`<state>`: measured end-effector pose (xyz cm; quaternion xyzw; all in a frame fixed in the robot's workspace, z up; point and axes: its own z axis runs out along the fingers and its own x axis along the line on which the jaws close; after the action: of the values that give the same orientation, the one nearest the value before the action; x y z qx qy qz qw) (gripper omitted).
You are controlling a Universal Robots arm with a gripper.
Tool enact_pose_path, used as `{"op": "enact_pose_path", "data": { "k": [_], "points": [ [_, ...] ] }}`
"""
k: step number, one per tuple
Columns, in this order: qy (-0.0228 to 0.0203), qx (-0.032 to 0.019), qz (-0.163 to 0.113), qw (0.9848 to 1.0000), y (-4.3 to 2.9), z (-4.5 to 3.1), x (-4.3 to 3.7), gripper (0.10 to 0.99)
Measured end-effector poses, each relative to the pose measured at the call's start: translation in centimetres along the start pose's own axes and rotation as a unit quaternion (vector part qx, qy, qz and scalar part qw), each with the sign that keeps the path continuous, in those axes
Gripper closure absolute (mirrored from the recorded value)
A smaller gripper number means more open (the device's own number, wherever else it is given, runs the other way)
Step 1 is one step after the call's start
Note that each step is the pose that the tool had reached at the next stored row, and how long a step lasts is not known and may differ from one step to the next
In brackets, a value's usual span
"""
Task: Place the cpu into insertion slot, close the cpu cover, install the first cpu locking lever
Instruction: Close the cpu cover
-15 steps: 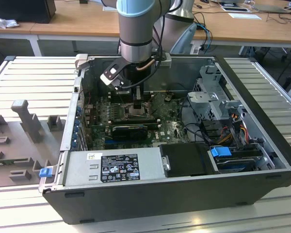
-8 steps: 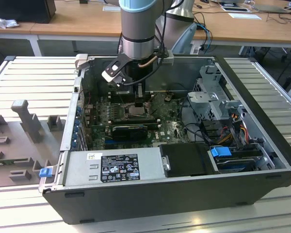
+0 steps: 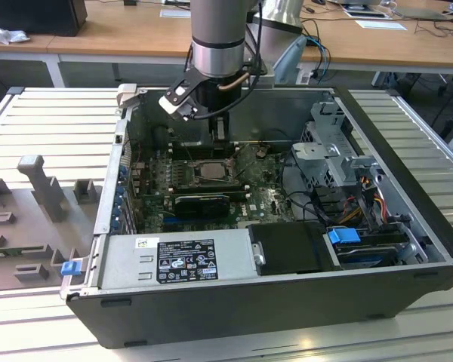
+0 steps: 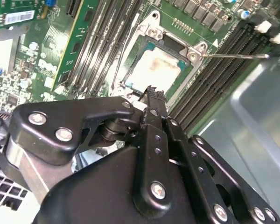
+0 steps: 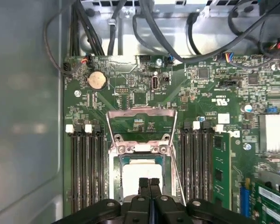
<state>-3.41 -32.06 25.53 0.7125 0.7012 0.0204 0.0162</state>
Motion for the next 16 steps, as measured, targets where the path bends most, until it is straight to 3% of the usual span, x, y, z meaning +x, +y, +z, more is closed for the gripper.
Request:
{"op": "enact_pose_path", "data": {
  "k": [5, 8, 15, 16],
  "points": [
    [-0.0001, 0.0, 0.0, 1.0, 0.1, -1.93, 0.01, 0.98],
    [0.0004, 0.0016, 0.0, 1.0, 1.12, -1.9, -0.01, 0.98],
    [0.0006, 0.0022, 0.0, 1.0, 2.29, -1.75, -0.1, 0.98],
    [0.0074, 0.0037, 0.001, 1.0, 2.6, -1.69, -0.1, 0.98]
  ]
}}
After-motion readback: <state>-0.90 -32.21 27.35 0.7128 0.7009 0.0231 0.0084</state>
